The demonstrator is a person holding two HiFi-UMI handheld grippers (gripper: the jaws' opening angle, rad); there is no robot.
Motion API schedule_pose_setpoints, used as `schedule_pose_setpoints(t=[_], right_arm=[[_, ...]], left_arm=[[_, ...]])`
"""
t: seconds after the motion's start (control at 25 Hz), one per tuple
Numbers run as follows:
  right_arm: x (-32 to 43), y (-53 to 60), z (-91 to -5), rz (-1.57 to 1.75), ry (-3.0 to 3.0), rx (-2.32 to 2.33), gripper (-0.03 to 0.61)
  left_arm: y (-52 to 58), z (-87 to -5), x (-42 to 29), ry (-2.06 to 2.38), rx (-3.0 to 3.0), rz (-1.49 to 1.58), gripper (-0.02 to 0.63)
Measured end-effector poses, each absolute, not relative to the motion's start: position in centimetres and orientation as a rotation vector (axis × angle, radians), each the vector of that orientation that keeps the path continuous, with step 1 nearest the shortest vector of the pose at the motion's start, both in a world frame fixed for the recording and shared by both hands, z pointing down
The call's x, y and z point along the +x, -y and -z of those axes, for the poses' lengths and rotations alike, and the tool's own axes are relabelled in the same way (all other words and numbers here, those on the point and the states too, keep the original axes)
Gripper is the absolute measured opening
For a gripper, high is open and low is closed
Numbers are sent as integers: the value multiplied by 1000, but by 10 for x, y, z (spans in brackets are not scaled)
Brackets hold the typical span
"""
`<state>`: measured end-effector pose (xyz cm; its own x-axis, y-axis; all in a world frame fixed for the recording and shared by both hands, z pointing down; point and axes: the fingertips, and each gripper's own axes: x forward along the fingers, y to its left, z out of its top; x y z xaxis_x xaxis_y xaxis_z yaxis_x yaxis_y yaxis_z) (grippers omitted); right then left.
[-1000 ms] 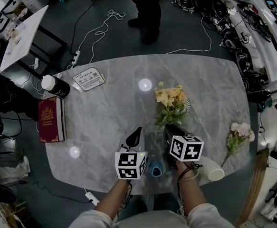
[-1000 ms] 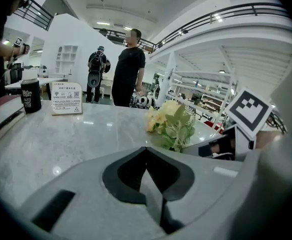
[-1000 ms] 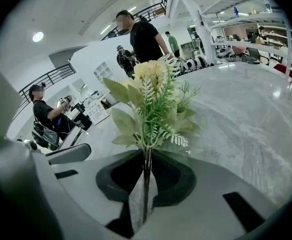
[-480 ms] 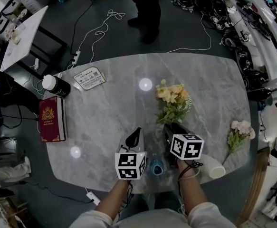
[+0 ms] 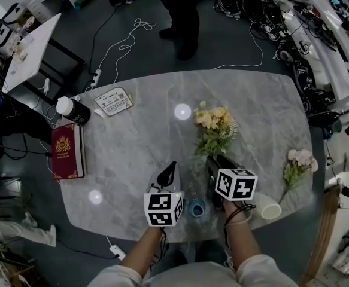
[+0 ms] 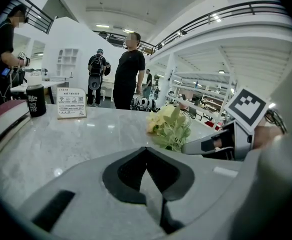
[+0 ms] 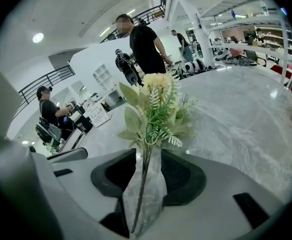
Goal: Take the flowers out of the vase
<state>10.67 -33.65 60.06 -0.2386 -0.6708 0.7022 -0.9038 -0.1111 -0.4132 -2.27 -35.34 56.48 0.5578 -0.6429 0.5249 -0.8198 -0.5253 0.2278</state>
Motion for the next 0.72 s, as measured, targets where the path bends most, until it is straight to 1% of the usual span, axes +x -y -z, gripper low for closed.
schedule_pose_setpoints(t=[0.32, 0.52, 0.72], right_arm=[[109, 329, -565, -1185, 1893, 1815, 123], [112, 320, -529, -1139, 1914, 1895, 78], [109, 304, -492, -1063, 1950, 1943, 55]], left_arm=[[345, -540, -32, 1203, 2376, -499, 9], [334, -514, -40, 1214, 2409, -458, 9], [315, -491, -47, 1221, 2441, -424, 9]])
